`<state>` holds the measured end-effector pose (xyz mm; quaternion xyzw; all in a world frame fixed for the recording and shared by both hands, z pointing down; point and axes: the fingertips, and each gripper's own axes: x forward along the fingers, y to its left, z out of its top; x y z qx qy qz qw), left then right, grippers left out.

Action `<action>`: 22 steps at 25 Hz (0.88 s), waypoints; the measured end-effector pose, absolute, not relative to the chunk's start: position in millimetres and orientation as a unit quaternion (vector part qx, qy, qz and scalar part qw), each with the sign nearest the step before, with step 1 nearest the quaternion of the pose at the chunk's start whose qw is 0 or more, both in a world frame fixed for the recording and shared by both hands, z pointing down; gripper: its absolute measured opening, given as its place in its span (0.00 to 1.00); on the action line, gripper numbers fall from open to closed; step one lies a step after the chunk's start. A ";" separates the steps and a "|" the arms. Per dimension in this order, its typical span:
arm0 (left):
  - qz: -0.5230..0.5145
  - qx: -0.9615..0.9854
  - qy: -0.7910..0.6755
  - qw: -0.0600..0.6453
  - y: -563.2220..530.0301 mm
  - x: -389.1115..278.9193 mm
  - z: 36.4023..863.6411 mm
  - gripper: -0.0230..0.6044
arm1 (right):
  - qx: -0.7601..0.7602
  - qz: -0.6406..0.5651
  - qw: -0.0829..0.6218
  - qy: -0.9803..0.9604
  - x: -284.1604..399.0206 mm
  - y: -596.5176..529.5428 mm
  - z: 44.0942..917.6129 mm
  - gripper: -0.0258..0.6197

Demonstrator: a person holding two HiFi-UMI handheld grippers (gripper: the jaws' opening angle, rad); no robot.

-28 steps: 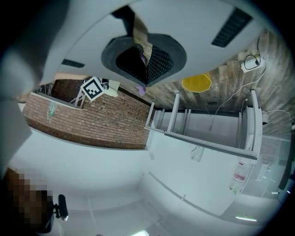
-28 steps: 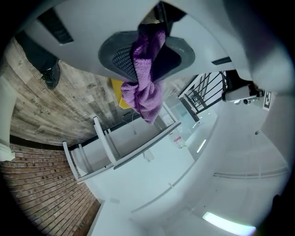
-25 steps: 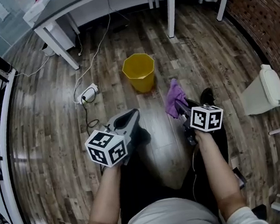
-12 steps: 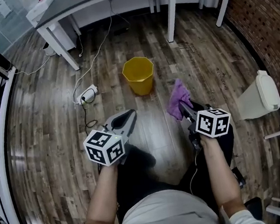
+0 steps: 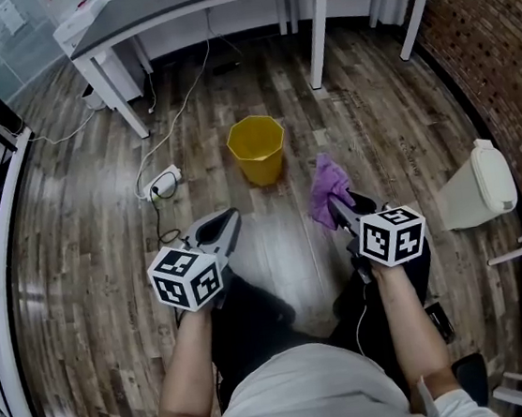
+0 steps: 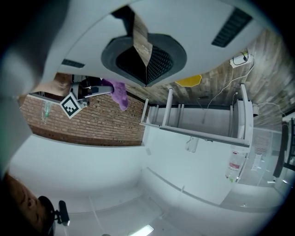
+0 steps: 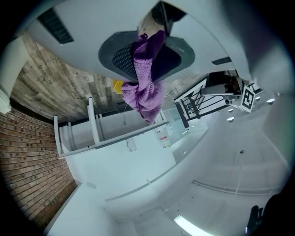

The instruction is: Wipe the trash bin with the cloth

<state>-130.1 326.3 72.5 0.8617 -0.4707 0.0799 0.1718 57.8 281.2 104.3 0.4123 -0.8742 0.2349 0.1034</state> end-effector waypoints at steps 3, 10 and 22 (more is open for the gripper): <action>0.083 0.860 -0.474 0.168 329.5 -131.4 70.7 0.04 | 0.416 0.228 0.102 -0.874 62.3 287.0 100.1 0.18; 0.081 0.862 -0.475 0.156 340.3 -127.5 57.5 0.04 | 0.423 0.210 0.096 -0.876 70.1 301.2 83.7 0.18; 0.071 0.865 -0.479 0.136 355.4 -119.6 30.2 0.04 | 0.423 0.164 0.078 -0.888 58.6 325.0 58.4 0.18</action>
